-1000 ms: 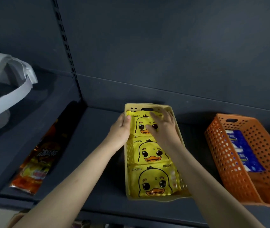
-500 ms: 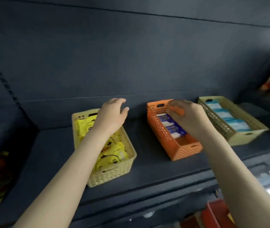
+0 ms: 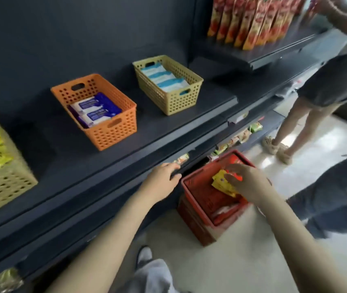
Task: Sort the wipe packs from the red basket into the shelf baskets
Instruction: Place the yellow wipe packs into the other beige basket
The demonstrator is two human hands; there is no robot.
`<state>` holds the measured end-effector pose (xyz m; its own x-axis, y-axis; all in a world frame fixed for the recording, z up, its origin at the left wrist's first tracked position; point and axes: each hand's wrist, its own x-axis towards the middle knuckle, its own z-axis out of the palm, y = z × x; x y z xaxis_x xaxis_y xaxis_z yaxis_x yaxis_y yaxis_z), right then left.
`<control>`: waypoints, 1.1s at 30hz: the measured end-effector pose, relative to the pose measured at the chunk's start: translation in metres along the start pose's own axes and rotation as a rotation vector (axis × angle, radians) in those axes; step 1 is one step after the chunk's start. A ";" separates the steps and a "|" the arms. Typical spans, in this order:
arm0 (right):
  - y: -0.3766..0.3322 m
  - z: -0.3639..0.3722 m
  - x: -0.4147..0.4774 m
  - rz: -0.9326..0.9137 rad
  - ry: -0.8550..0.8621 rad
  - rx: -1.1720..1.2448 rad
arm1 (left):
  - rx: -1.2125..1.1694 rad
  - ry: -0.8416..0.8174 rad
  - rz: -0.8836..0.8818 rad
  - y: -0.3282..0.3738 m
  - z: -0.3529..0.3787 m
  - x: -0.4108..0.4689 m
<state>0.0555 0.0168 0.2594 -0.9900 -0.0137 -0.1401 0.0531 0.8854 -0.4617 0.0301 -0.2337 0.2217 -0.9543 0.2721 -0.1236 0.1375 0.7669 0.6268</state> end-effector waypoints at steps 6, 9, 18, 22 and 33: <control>0.106 0.043 0.008 0.219 -0.124 0.124 | -0.093 -0.286 -0.151 -0.004 0.102 0.034; 0.149 0.055 0.032 0.235 -0.184 0.125 | -0.173 -0.354 -0.258 -0.010 0.140 0.065; 0.263 0.068 0.152 0.409 -0.307 0.122 | -0.253 -0.441 -0.512 -0.006 0.227 0.194; 0.314 0.101 0.207 0.459 -0.306 0.149 | -0.270 -0.486 -0.595 -0.017 0.286 0.246; 0.439 0.230 0.301 0.376 -0.393 0.169 | -0.604 -0.296 -0.965 -0.049 0.466 0.372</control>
<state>-0.1893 0.2949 -0.1871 -0.7779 0.0878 -0.6222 0.4448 0.7764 -0.4465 -0.2085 0.1006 -0.2138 -0.4843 -0.0848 -0.8708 -0.8326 0.3505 0.4289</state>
